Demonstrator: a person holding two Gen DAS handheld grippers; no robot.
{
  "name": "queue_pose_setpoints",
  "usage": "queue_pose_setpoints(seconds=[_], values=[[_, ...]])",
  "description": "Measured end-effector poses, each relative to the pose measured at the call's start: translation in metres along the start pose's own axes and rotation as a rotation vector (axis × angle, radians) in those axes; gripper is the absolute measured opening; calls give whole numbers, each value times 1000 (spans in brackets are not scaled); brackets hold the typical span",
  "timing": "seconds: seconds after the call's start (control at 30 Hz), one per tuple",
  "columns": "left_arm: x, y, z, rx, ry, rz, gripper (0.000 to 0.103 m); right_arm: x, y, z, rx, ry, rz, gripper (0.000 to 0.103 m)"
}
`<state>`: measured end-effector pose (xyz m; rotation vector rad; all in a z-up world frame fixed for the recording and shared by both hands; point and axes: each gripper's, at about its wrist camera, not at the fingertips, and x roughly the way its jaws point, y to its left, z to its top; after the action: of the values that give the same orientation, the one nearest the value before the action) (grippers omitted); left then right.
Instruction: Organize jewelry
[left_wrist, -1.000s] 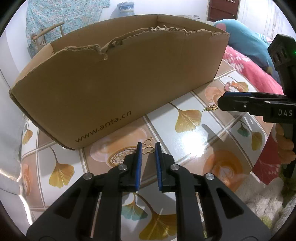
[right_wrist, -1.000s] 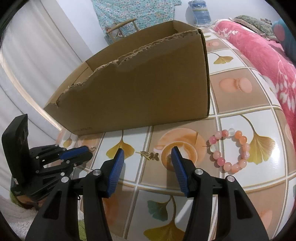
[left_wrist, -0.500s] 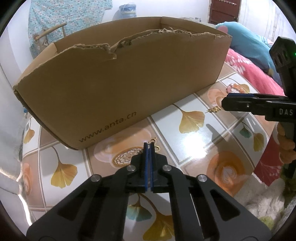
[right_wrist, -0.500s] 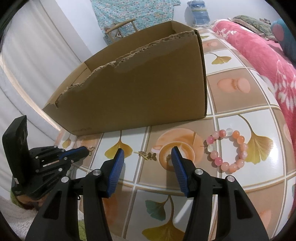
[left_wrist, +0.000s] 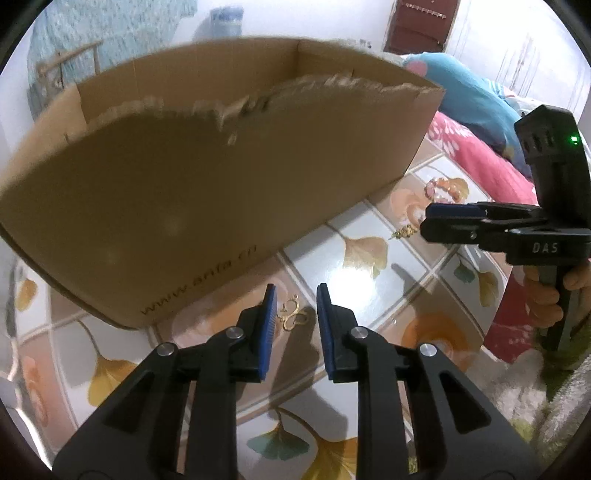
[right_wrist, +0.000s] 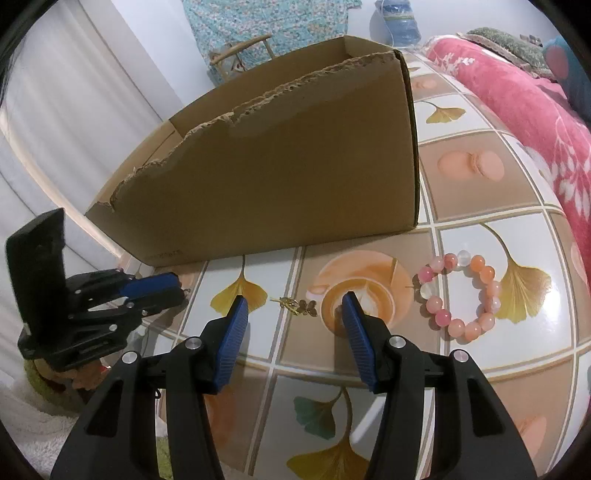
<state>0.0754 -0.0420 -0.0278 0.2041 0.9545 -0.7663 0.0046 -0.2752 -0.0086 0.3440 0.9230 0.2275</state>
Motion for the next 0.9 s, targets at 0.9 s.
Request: queue_pose_setpoints(seconds=[0.9], values=[[3,-24,-3,51,39,110,23,6,-2,1,22,3,15,52]])
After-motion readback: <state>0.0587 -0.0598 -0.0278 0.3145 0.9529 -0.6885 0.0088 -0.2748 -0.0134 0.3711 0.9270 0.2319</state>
